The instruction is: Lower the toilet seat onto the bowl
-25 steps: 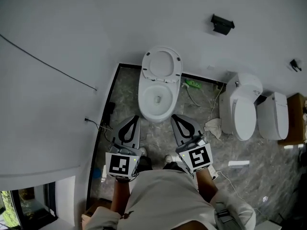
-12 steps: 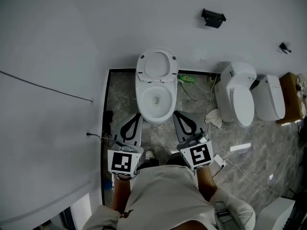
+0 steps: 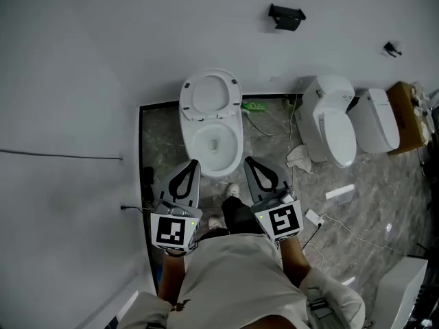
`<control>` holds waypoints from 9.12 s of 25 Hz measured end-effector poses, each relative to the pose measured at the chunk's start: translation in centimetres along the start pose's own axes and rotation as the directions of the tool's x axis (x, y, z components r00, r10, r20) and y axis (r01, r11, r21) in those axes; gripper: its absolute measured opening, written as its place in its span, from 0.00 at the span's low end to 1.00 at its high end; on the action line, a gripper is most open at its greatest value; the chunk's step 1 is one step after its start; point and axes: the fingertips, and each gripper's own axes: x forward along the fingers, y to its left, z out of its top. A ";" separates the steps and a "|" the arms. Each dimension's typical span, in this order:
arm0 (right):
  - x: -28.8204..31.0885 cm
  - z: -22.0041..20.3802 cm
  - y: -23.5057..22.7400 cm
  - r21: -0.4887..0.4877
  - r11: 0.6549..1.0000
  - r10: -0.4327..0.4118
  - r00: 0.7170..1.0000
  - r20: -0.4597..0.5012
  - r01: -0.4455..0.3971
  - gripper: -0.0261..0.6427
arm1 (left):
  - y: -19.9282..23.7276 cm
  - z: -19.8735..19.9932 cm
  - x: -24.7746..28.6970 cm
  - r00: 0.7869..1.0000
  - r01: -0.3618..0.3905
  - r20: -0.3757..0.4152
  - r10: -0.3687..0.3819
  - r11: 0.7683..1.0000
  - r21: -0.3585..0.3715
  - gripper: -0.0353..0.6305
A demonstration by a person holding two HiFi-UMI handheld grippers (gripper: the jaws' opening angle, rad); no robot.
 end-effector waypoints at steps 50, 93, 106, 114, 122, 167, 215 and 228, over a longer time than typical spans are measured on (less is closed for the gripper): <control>26.6 -10.6 -17.4 0.090 0.994 0.068 0.997 -0.030 -0.065 0.07 | 13.9 -9.8 29.4 0.989 0.001 -0.150 -0.004 1.000 -0.019 0.09; 46.7 -28.1 -21.0 -0.120 0.992 0.007 0.958 -0.287 -0.043 0.16 | 24.8 -26.9 44.8 0.947 0.191 -0.268 -0.176 0.981 0.032 0.09; 49.2 -33.0 -22.2 -0.152 0.984 0.025 0.926 -0.375 -0.088 0.25 | 25.4 -30.1 48.4 0.929 0.235 -0.308 -0.206 0.970 0.061 0.16; 50.4 -34.5 -22.6 -0.173 0.977 0.046 0.910 -0.411 -0.128 0.31 | 25.9 -31.5 49.9 0.918 0.254 -0.333 -0.215 0.964 0.079 0.27; 51.6 -35.7 -22.8 -0.167 0.975 0.063 0.903 -0.426 -0.147 0.33 | 25.4 -32.4 51.2 0.910 0.274 -0.349 -0.222 0.956 0.105 0.30; 45.2 -34.6 -20.3 -0.204 0.966 0.080 0.935 -0.345 -0.158 0.23 | 21.5 -34.0 46.8 0.895 0.252 -0.411 -0.171 0.956 0.152 0.34; 34.1 -36.3 -11.6 -0.217 0.906 0.274 0.894 -0.354 -0.363 0.24 | 14.0 -36.3 34.2 0.892 0.184 -0.441 -0.095 0.969 0.163 0.34; 30.7 -38.0 -9.2 -0.179 0.899 0.313 0.872 -0.377 -0.400 0.26 | 11.6 -38.1 30.9 0.869 0.173 -0.491 -0.065 0.969 0.177 0.35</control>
